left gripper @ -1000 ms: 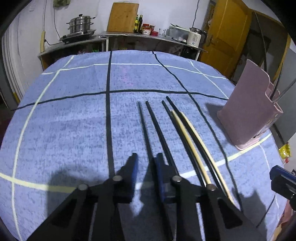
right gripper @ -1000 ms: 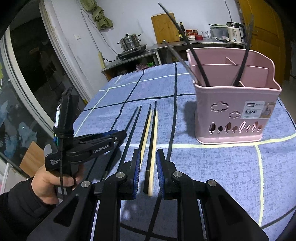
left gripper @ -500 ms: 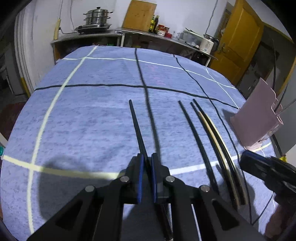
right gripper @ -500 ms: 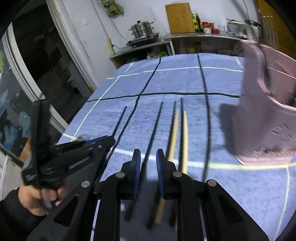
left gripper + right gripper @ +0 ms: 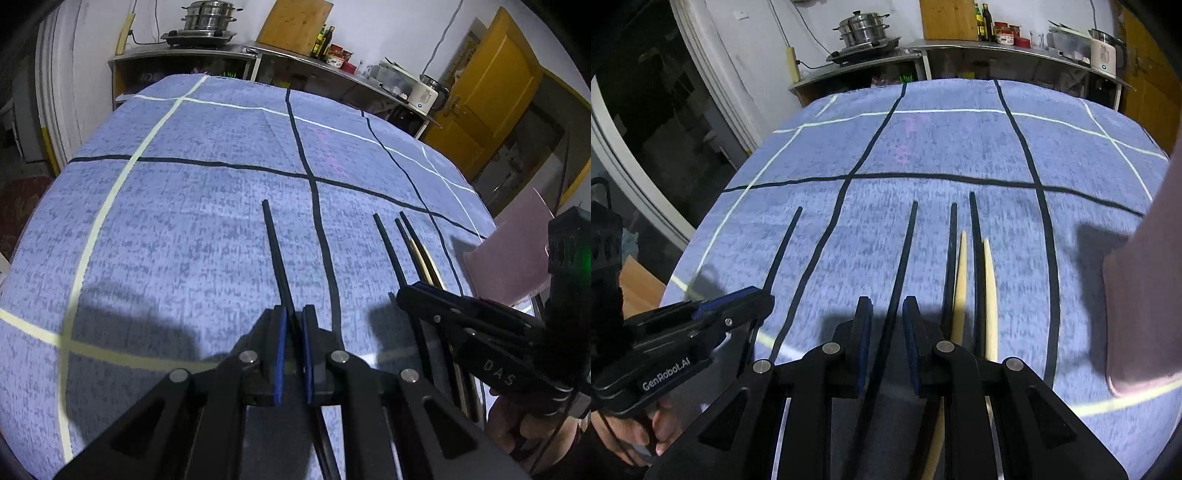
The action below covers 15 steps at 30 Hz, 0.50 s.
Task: Organize utensils
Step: 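Grasp a black chopstick with the left gripper while the right gripper grasps another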
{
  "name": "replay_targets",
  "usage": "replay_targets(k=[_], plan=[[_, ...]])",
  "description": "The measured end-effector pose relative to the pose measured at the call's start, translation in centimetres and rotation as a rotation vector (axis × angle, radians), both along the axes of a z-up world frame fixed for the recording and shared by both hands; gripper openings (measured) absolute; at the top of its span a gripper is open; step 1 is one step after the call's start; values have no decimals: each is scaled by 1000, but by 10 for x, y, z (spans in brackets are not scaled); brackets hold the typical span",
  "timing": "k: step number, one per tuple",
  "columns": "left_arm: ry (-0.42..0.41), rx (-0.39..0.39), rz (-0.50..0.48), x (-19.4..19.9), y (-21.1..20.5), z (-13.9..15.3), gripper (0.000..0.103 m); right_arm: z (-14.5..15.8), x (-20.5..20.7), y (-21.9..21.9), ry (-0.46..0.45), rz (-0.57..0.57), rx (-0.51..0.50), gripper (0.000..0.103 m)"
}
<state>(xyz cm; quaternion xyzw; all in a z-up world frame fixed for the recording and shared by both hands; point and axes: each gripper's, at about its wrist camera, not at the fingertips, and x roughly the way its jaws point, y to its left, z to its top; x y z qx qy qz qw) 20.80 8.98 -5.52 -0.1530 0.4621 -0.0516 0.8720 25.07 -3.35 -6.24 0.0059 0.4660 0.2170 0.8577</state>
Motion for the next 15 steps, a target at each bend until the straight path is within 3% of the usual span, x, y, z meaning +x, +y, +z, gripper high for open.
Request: replay_targets(k=[3, 5, 11, 15], plan=[[6, 21, -7, 6, -2, 0, 9, 0, 4, 8, -11, 8, -39, 18], [11, 55, -16, 9, -7, 1, 9, 1, 5, 10, -12, 2, -55, 8], [17, 130, -37, 17, -16, 3, 9, 1, 7, 11, 2, 2, -53, 7], [26, 90, -36, 18, -13, 6, 7, 10, 2, 9, -7, 12, -23, 6]])
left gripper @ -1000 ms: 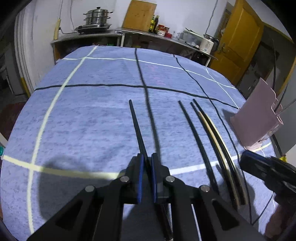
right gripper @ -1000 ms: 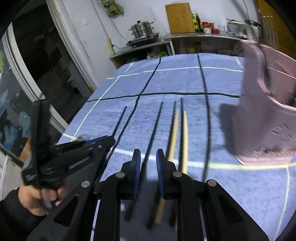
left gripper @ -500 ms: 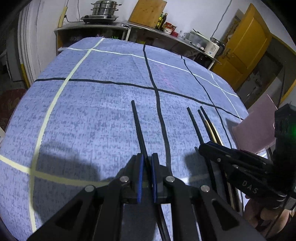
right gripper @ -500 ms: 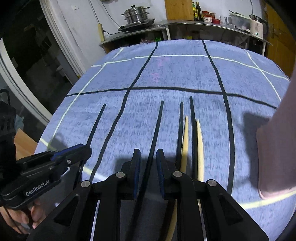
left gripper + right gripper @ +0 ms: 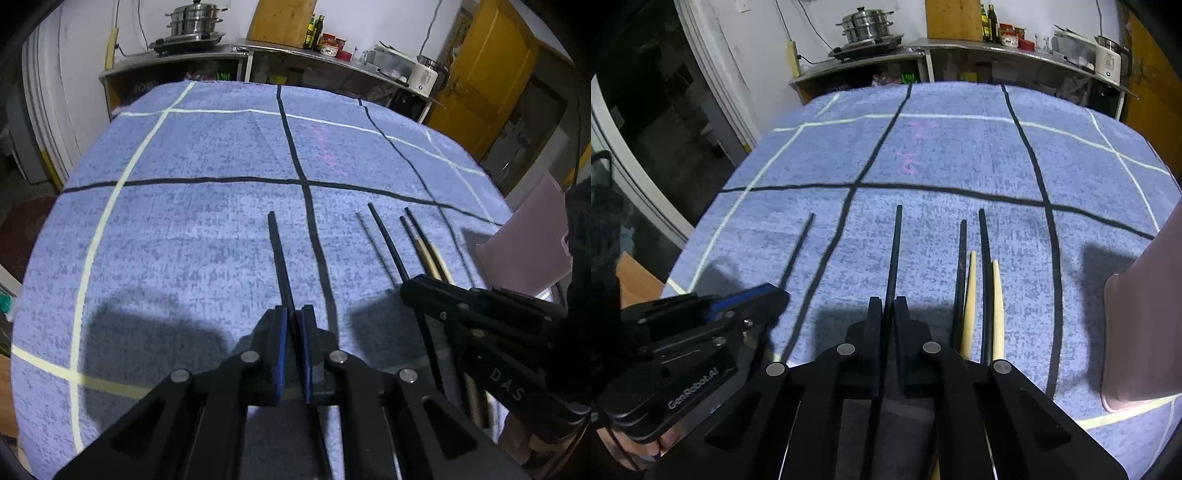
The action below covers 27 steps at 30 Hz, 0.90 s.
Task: Organize utensils
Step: 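Grasp a black chopstick with the left gripper while the right gripper grasps another, then lift both black chopsticks upright and lower them into the pink holder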
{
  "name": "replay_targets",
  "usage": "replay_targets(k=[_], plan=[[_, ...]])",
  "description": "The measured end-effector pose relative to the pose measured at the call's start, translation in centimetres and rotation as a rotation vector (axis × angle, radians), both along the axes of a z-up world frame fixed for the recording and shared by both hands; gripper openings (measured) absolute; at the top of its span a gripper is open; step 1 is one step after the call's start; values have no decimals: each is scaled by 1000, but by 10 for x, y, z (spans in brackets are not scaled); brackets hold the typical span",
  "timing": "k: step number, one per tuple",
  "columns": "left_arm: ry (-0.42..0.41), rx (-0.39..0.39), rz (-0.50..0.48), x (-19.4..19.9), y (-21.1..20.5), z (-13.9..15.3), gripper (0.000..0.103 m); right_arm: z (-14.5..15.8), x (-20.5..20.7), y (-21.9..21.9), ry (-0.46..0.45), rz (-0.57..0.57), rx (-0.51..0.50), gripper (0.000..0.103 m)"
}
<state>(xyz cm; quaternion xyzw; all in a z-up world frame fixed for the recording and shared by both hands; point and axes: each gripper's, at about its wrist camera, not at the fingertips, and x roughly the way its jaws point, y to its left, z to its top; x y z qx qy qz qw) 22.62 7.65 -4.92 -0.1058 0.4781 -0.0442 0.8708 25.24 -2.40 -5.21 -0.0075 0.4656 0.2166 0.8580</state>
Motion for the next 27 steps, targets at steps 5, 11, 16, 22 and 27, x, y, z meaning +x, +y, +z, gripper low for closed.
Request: replay_targets(k=[5, 11, 16, 22, 27], plan=[[-46, -27, 3, -11, 3, 22, 6, 25, -14, -5, -41, 9, 38, 6], [-121, -44, -15, -35, 0, 64, 6, 61, -37, -19, -100, 9, 84, 6], [-173, -58, -38, -58, -2, 96, 6, 87, -63, -31, -143, 6, 120, 6], [-214, -68, -73, -80, -11, 123, 6, 103, -90, -46, -165, -5, 159, 6], [-232, -71, -93, -92, -17, 137, 6, 114, -110, -60, -183, -22, 186, 6]])
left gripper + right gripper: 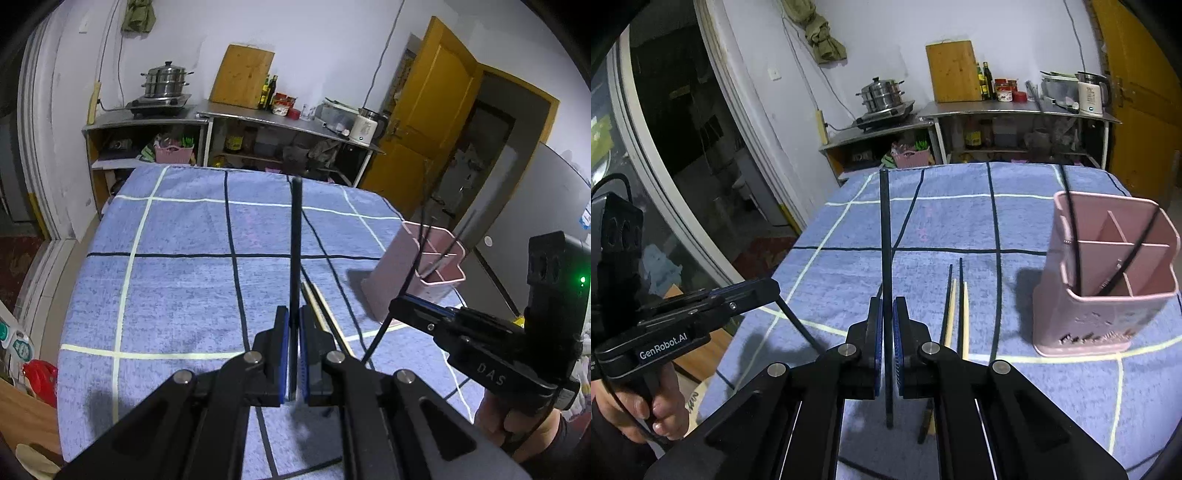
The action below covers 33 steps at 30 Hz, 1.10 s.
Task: Organize utensils
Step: 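Lift both black chopsticks upright and lower them into the pink holder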
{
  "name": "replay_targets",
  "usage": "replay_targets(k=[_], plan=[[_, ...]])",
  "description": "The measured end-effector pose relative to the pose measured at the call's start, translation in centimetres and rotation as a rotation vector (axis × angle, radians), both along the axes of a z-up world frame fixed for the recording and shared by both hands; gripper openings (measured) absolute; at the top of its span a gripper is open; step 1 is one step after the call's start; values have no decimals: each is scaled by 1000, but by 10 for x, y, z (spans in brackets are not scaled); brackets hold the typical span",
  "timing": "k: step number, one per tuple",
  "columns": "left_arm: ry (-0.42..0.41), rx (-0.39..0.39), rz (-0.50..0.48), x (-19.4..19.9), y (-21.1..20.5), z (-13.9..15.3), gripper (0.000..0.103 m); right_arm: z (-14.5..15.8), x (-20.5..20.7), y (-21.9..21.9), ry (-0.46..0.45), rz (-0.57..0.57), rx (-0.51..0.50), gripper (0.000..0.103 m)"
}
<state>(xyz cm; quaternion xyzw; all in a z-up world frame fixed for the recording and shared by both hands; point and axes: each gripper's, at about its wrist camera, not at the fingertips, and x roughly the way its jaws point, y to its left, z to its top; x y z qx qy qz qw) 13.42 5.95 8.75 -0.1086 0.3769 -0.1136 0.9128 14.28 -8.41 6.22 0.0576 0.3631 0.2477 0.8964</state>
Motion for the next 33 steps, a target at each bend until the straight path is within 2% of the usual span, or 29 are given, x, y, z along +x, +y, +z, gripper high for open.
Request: replay_targets(k=[10, 20, 27, 33], plan=[[-19, -8, -66, -19, -25, 21, 6, 27, -28, -39, -46, -58, 42, 6], [-14, -50, -160, -8, -61, 37, 6, 45, -40, -84, -76, -152, 46, 6], [-49, -76, -242, 16, -97, 67, 6, 70, -38, -118, -126, -224, 59, 6], [-118, -89, -291, 34, -121, 104, 6, 102, -30, -141, -197, -277, 58, 6]])
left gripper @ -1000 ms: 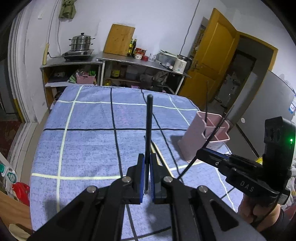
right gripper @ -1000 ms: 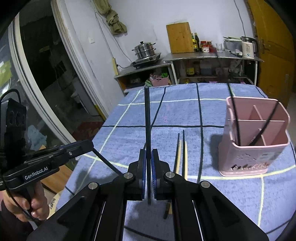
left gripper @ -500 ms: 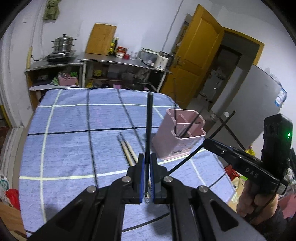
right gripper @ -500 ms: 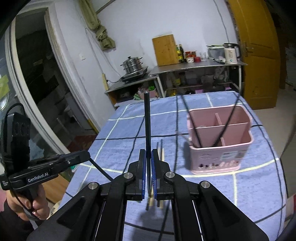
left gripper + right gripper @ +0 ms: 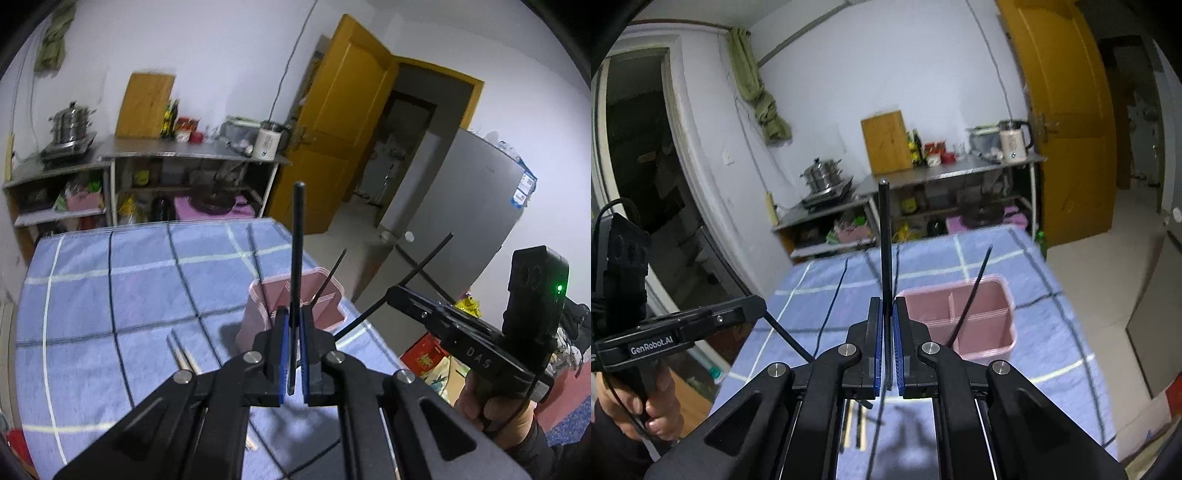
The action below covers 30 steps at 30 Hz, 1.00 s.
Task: Organize utensils
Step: 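Lift both black chopsticks upright and lower them into the pink holder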
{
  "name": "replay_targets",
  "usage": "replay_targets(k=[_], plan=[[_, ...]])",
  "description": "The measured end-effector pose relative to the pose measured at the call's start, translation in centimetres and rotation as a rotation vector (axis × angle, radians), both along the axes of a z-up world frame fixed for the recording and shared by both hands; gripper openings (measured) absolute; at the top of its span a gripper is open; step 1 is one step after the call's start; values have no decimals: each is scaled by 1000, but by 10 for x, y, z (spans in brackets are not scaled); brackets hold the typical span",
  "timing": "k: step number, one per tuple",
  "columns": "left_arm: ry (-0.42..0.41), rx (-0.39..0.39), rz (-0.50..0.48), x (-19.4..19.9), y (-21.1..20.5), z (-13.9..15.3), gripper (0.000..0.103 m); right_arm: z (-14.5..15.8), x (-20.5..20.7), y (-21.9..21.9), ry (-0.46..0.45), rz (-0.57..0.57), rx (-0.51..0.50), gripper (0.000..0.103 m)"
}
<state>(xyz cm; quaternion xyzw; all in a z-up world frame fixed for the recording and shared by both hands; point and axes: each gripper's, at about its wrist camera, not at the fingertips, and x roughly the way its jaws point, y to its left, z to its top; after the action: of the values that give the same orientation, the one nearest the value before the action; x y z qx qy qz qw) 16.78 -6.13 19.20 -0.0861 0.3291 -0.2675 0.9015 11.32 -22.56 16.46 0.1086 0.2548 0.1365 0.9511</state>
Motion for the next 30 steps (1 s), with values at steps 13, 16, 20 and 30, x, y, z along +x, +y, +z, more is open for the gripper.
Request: replay_targets(k=[13, 16, 20, 30], plan=[[-61, 23, -14, 53, -38, 9, 6, 15, 42, -25, -35, -75, -20, 6], [-53, 31, -16, 64, -44, -2, 6, 2, 52, -26, -11, -80, -20, 6], [-33, 45, -15, 74, -49, -20, 6, -14, 64, -25, 23, -82, -25, 5], [44, 55, -31, 88, -58, -58, 6, -51, 81, -22, 100, -64, -38, 5]])
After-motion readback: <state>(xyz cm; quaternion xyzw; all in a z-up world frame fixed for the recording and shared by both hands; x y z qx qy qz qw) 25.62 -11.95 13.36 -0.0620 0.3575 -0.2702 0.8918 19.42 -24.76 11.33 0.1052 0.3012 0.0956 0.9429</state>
